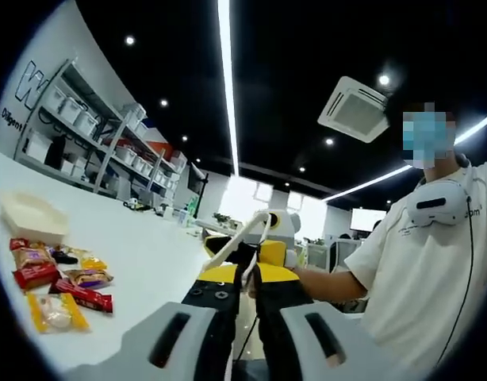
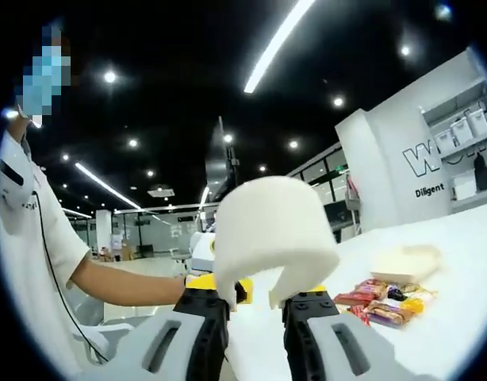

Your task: Place the target food into the container with the food tongs after gripping and lifting it, then release it inside without dropping or visibly crushing the food.

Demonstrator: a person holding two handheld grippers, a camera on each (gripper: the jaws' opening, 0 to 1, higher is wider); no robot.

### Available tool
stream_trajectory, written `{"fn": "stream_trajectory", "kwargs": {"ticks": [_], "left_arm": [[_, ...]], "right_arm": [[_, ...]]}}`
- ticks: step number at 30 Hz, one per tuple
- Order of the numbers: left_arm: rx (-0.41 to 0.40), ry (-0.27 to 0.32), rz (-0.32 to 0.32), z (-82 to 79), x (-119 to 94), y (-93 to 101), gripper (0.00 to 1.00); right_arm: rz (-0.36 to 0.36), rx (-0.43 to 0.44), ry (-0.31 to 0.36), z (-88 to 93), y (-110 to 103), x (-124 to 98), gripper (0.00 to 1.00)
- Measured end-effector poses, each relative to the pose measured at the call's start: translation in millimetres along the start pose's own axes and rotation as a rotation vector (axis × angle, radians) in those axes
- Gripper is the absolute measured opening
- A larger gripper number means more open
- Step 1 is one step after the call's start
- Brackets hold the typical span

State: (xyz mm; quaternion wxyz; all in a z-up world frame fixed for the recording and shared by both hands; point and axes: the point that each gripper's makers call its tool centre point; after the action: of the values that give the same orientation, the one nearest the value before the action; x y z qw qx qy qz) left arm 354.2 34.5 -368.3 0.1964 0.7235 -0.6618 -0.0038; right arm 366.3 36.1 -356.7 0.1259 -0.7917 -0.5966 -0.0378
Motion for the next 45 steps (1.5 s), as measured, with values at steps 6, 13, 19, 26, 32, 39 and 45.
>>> {"fn": "stream_trajectory", "kwargs": {"ticks": [6, 13, 19, 26, 32, 39, 45], "left_arm": [[0.008, 0.017, -0.021, -5.8, -6, -2.4, 0.02], [-0.006, 0.012, -0.022, -2.7, -6, -0.3, 0.01], [-0.018, -0.037, -0.019, -0.4, -7, -0.7, 0.04], [-0.018, -0.06, 0.016, 2.0, 4, 9.5, 0.07], [-0.018, -0.064, 0.044, 3.8, 5, 9.6, 0.03], [-0.027, -0.073, 0.084, 4.3, 10, 15.6, 0.02], [-0.015, -0.061, 0.09, 1.6, 9, 16.1, 0.02]], "right_arm": [[0.007, -0.003, -0.004, -0.2, 1, 0, 0.19], [0.011, 0.037, -0.012, 2.7, 1, -1, 0.19], [0.016, 0.04, -0.027, 4.6, 3, -2, 0.19], [-0.011, 0.052, -0.038, 4.0, -3, 2, 0.2], [-0.013, 0.103, -0.018, 1.7, -4, 3, 0.21], [0.002, 0.043, -0.044, 2.9, -2, 6, 0.27], [-0.015, 0.102, -0.028, -2.3, -6, 6, 0.23]]}}
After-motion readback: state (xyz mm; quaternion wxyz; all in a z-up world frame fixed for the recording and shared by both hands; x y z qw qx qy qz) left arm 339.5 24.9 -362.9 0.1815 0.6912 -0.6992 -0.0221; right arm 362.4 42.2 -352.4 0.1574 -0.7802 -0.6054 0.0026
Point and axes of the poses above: the point that each gripper's makers call its tool centre point, and the gripper's own axes: x roughly forward along the fingers, y roughly to its right, z roughly out of its underside, and after that the axes turned 2 degrees about y, right-handed
